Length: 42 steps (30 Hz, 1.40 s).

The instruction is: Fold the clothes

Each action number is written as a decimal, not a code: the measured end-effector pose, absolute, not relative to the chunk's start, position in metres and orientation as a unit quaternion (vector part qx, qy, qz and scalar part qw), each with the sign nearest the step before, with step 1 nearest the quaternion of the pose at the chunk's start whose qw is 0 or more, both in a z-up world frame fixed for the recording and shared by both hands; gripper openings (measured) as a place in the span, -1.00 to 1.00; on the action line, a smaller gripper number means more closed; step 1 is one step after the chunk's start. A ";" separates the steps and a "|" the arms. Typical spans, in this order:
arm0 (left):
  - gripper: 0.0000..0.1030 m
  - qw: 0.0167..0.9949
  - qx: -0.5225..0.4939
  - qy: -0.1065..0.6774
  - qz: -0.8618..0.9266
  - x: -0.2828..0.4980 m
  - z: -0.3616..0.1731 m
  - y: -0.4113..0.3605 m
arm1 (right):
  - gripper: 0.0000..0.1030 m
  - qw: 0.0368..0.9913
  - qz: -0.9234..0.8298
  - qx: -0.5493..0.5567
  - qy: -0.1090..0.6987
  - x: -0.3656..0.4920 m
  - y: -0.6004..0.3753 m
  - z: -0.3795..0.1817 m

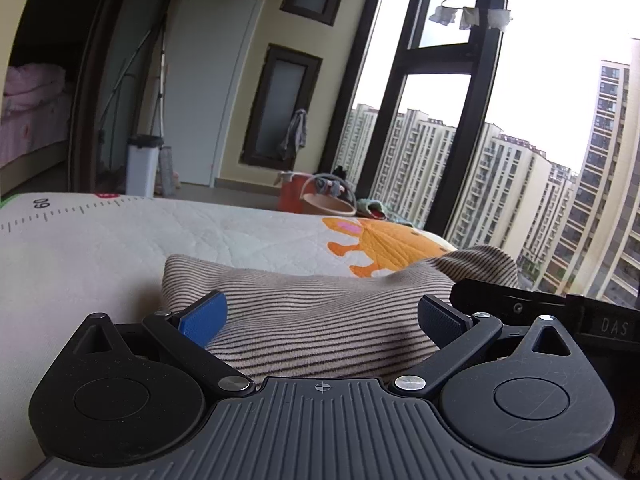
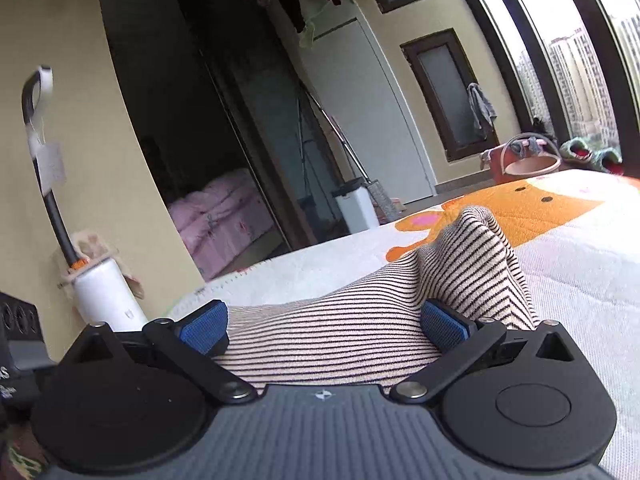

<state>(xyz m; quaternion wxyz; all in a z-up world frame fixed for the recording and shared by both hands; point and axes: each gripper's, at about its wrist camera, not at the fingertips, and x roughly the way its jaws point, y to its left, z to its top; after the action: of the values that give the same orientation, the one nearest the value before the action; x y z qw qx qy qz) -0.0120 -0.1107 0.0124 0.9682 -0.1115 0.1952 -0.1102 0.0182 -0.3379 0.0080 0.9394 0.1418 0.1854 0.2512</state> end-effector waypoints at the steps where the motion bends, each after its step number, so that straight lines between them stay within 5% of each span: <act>1: 1.00 0.967 -0.118 0.197 -0.108 -0.011 0.012 -0.109 | 1.00 0.943 0.243 0.129 0.185 0.017 -0.332 0.009; 28: 1.00 0.964 -0.129 0.168 -0.162 -0.032 0.032 -0.110 | 1.00 0.967 0.167 0.045 0.189 -0.001 -0.320 0.008; 34: 1.00 0.972 -0.042 0.194 -0.128 -0.024 0.018 -0.128 | 1.00 0.966 0.170 0.043 0.190 0.000 -0.319 0.009; 42: 1.00 0.944 -0.184 0.246 -0.120 0.001 0.004 -0.085 | 1.00 0.958 0.192 0.003 0.214 0.001 -0.313 0.009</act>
<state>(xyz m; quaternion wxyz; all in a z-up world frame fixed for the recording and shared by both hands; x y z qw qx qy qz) 0.0007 -0.0849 0.0041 0.9439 -0.1844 0.2461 -0.1201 0.0014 -0.3128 0.0089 0.9576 0.0032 0.2143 0.1924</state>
